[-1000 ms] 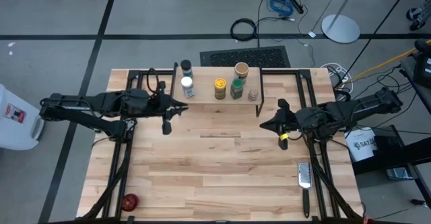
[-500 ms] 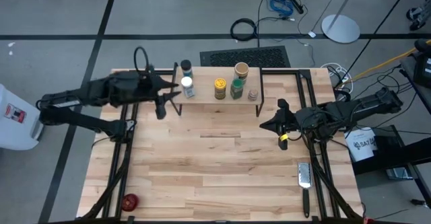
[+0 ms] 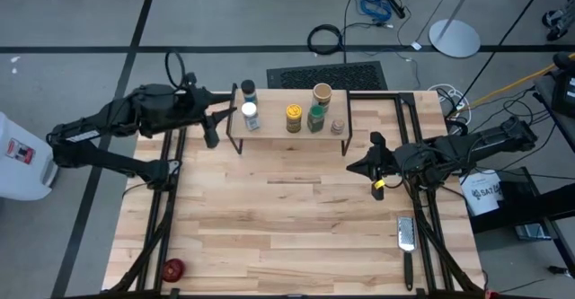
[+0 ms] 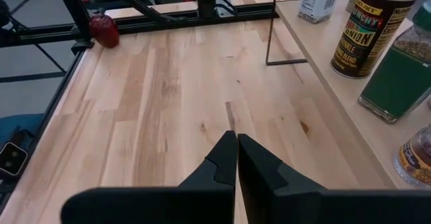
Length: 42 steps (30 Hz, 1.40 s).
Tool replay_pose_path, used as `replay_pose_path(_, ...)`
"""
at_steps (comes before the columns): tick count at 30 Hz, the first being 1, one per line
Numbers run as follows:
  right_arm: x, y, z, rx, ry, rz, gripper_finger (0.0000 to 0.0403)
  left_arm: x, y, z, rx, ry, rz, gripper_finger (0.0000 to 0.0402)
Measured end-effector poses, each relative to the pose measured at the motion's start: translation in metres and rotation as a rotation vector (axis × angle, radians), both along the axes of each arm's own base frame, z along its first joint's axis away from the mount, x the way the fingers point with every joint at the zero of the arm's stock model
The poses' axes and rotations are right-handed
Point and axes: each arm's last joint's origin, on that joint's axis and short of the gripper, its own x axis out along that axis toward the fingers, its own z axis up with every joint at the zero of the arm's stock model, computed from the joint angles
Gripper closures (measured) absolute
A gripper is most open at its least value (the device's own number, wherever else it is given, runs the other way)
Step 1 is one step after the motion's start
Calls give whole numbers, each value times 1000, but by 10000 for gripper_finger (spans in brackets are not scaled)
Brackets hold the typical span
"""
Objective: Shelf spices
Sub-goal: Remove the white seasoning bottle from the shelf
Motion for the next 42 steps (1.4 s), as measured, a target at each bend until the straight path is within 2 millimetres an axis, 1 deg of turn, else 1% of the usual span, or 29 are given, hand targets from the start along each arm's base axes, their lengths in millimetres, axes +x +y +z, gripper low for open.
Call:
replay_pose_path(3,0,0,0,-3,0,1,403,6,5,-5,-39,86,-36,242)
replay_pose_path(8,1,0,2,-17,-16,8,403,20,16,-15,-47,213,-93,182)
replay_pose_path(12,2,0,3,-20,-34,11,403,32,27,-26,-75,277,-77,129)
replay_pose_path(16,2,0,4,-21,-40,13,403,42,38,-38,-98,349,-24,99)
replay_pose_path(21,2,0,4,-30,-39,17,403,56,49,-53,-152,423,56,90)
replay_pose_path(28,2,0,4,-30,-39,17,403,69,55,-65,-211,434,160,90)
replay_pose_path(31,2,0,4,-30,-38,17,403,72,56,-67,-233,426,205,90)
replay_pose_path(35,2,0,4,-30,-38,17,403,73,60,-73,-199,441,314,90)
replay_pose_path(42,2,0,4,-30,-38,18,403,74,61,-79,-226,449,329,90)
